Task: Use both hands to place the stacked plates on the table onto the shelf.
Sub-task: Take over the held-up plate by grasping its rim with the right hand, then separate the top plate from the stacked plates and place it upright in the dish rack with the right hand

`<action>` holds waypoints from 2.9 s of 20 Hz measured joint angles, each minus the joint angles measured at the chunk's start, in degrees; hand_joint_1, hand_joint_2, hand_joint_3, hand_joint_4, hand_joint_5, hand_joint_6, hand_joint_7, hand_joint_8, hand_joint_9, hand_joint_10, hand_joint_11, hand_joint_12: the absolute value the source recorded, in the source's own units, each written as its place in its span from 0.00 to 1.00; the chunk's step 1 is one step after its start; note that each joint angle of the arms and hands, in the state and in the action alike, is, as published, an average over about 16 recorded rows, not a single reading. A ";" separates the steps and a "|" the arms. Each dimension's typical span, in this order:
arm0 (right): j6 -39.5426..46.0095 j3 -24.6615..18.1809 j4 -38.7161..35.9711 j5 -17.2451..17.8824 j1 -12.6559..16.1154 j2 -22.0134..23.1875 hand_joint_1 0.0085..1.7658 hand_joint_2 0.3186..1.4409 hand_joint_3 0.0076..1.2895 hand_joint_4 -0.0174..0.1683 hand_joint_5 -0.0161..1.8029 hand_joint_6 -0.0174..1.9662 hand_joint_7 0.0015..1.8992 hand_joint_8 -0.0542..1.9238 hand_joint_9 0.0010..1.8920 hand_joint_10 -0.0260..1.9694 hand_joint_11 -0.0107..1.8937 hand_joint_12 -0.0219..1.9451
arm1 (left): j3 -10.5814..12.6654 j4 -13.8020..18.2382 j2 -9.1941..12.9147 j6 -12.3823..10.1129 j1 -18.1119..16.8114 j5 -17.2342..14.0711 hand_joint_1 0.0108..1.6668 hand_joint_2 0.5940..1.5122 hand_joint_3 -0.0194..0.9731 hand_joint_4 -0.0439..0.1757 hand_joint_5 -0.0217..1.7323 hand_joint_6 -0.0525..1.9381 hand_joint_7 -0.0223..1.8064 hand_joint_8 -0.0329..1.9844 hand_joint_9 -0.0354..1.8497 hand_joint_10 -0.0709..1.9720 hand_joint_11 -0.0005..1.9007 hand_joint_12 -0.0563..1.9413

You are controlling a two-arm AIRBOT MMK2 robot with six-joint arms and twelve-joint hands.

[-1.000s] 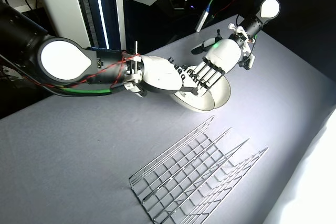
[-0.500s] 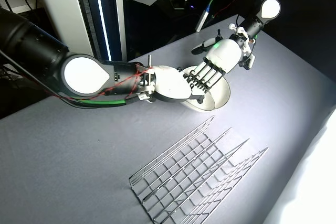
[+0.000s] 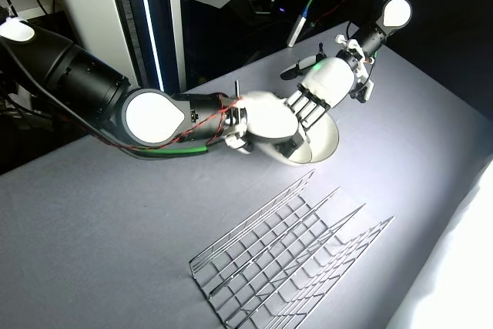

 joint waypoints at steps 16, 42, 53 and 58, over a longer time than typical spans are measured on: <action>0.23 -3.99 1.64 -1.03 5.21 2.77 0.77 0.54 0.00 0.10 0.51 0.45 0.54 0.35 0.55 0.45 0.47 0.64 | -2.85 -1.56 11.10 -3.31 -7.89 -0.79 0.00 0.42 0.03 0.22 0.02 0.04 0.02 0.02 0.03 0.04 0.01 0.03; 1.17 -8.10 38.66 -12.32 17.40 4.62 0.82 0.57 0.00 0.08 0.52 0.48 0.54 0.45 0.56 0.44 0.47 0.76 | 0.51 4.79 21.49 -7.07 -12.20 -3.65 0.00 0.40 0.03 0.21 0.02 0.04 0.02 0.02 0.03 0.04 0.01 0.03; 1.84 -2.45 57.54 -17.65 21.85 0.14 0.83 0.56 0.00 0.06 0.54 0.46 0.56 0.41 0.54 0.48 0.48 0.63 | 2.53 5.64 20.69 -7.15 -12.41 -3.95 0.00 0.41 0.03 0.21 0.02 0.04 0.02 0.02 0.03 0.04 0.01 0.03; 2.16 -0.38 62.67 -19.68 23.50 -0.38 0.83 0.56 0.00 0.05 0.55 0.44 0.57 0.39 0.53 0.51 0.48 0.57 | 3.44 5.66 20.22 -7.15 -12.41 -4.07 0.00 0.41 0.03 0.21 0.02 0.04 0.02 0.02 0.03 0.04 0.01 0.03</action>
